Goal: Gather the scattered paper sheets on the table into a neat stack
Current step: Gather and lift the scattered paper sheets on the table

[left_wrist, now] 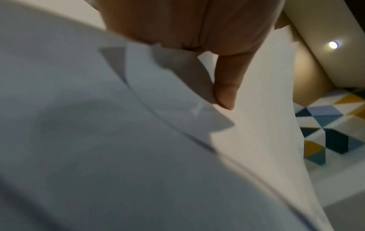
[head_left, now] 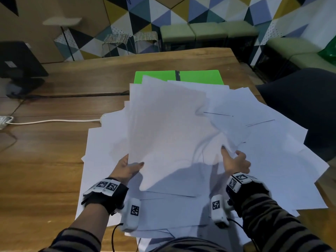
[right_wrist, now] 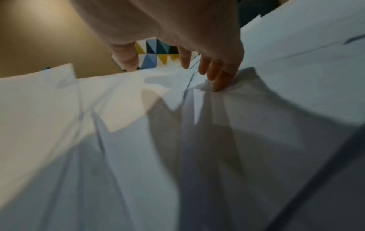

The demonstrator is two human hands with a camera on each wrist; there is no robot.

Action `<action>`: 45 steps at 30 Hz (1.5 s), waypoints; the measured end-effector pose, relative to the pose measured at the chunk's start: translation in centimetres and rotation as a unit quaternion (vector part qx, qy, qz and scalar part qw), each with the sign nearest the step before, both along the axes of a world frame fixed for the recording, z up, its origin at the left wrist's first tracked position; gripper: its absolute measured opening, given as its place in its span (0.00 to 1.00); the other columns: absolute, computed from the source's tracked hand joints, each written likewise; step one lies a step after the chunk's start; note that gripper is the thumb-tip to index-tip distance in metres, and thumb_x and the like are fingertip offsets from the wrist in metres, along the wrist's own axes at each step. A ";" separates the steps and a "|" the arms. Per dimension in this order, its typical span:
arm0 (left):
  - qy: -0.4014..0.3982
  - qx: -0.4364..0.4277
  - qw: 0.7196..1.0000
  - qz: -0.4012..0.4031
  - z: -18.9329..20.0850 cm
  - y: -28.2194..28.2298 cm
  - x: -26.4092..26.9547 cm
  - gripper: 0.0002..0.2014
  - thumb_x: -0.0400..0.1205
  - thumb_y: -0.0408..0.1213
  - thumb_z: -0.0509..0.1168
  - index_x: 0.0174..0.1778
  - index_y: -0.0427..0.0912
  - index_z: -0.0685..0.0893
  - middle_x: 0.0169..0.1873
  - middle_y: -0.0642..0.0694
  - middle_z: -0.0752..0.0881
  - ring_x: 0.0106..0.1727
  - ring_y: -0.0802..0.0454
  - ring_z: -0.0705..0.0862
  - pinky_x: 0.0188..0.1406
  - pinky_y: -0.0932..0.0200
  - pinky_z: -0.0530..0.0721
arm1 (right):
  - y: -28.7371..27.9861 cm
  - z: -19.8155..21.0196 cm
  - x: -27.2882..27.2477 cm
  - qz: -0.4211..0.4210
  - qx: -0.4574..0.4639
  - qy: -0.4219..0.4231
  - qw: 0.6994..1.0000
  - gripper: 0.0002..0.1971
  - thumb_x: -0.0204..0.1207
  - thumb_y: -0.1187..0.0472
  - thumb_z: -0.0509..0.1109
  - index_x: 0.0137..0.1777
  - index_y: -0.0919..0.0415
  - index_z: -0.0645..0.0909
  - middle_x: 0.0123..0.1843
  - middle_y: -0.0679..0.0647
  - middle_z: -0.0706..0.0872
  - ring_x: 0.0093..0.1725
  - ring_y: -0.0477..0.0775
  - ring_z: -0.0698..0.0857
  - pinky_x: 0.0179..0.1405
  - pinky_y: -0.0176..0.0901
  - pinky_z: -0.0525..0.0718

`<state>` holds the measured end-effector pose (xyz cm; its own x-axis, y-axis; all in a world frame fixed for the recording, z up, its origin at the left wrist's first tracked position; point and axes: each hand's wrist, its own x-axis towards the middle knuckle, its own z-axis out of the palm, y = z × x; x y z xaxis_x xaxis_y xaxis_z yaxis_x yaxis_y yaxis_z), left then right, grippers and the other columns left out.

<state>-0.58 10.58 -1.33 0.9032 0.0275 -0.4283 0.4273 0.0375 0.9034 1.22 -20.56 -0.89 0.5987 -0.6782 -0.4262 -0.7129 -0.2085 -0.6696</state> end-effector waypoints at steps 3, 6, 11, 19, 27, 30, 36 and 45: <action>0.000 -0.021 0.999 0.030 0.0 0.3 0.3 0.13 0.78 0.17 0.63 0.50 0.39 0.80 0.38 0.44 0.88 0.47 0.48 0.86 0.38 0.72 0.86 | -0.7 -0.2 -0.3 -0.002 0.057 -0.031 0.998 0.30 0.72 0.45 0.71 0.67 0.62 0.70 0.63 0.62 0.76 0.64 0.62 0.75 0.65 0.53 0.72; 0.004 -0.041 0.999 0.011 0.4 0.0 0.2 0.12 0.78 0.17 0.62 0.42 0.40 0.78 0.26 0.48 0.87 0.36 0.53 0.85 0.27 0.74 0.82 | -1.4 0.1 0.0 0.074 0.025 -0.083 0.993 0.18 0.77 0.54 0.68 0.32 0.61 0.65 0.31 0.55 0.69 0.39 0.57 0.73 0.34 0.46 0.67; 0.035 -0.022 0.998 -0.037 -0.1 -0.1 -0.2 0.13 0.76 0.15 0.63 0.35 0.38 0.75 0.18 0.49 0.81 0.16 0.61 0.78 0.18 0.71 0.77 | -1.5 1.9 1.2 0.135 -0.031 -0.133 0.981 0.10 0.81 0.63 0.60 0.48 0.72 0.77 0.41 0.63 0.79 0.45 0.63 0.79 0.43 0.43 0.70; 0.122 0.011 0.990 -0.067 -2.0 1.7 -0.7 0.17 0.73 0.18 0.70 0.56 0.30 0.77 0.33 0.40 0.84 0.33 0.49 0.84 0.27 0.68 0.83 | -0.7 2.4 3.2 0.308 0.008 -0.061 0.949 0.13 0.82 0.66 0.59 0.62 0.71 0.77 0.56 0.63 0.83 0.56 0.61 0.81 0.57 0.50 0.77; 0.095 0.056 0.993 -0.046 -2.5 0.6 -0.6 0.10 0.75 0.34 0.72 0.49 0.37 0.81 0.38 0.44 0.87 0.52 0.43 0.83 0.50 0.54 0.80 | 2.4 -2.1 2.8 0.291 0.009 -0.021 0.957 0.11 0.81 0.68 0.56 0.52 0.71 0.79 0.47 0.59 0.78 0.48 0.54 0.76 0.45 0.39 0.68; 0.089 0.033 0.994 -0.048 -2.3 0.3 -0.8 0.21 0.61 0.42 0.75 0.47 0.38 0.82 0.39 0.41 0.87 0.53 0.41 0.83 0.55 0.50 0.79 | 2.2 -2.1 2.6 0.240 0.035 -0.039 0.969 0.13 0.81 0.70 0.55 0.54 0.76 0.79 0.48 0.60 0.77 0.48 0.55 0.76 0.44 0.38 0.67; 0.021 0.036 0.997 -0.071 -1.3 -1.3 -0.3 0.19 0.71 0.36 0.69 0.58 0.41 0.80 0.50 0.42 0.87 0.59 0.39 0.84 0.60 0.53 0.82 | 6.7 0.0 2.5 0.168 0.230 -0.085 0.955 0.30 0.84 0.43 0.47 0.79 0.60 0.62 0.78 0.55 0.67 0.79 0.56 0.65 0.81 0.48 0.58; -0.127 -0.033 0.990 -0.047 5.9 -1.9 2.5 0.16 0.82 0.20 0.57 0.64 0.34 0.77 0.49 0.45 0.86 0.44 0.63 0.88 0.42 0.71 0.84 | 2.7 6.5 1.7 0.241 0.280 -0.256 0.893 0.31 0.75 0.63 0.70 0.76 0.50 0.62 0.67 0.45 0.76 0.58 0.35 0.79 0.72 0.47 0.67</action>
<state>1.95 8.68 4.54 0.9795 -0.0813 -0.1842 0.1900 0.0704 0.9793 2.96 -17.88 5.57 0.9774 -0.0547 -0.2044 -0.2011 0.0616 -0.9776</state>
